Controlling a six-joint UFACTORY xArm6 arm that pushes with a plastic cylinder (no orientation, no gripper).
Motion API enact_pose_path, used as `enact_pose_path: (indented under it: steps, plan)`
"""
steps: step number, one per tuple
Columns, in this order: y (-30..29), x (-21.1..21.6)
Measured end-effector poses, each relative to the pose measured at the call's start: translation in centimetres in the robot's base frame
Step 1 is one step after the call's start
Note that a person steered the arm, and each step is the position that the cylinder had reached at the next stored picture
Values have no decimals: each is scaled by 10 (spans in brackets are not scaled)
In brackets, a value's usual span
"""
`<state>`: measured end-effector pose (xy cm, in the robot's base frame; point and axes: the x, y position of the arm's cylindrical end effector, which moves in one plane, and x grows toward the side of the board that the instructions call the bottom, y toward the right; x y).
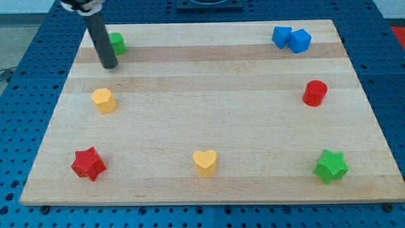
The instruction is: Push the yellow hexagon to the top of the yellow heart
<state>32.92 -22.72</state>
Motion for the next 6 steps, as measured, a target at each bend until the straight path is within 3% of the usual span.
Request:
enact_pose_path:
  steps: [2, 6]
  plan:
    - [-53, 15]
    - [-17, 86]
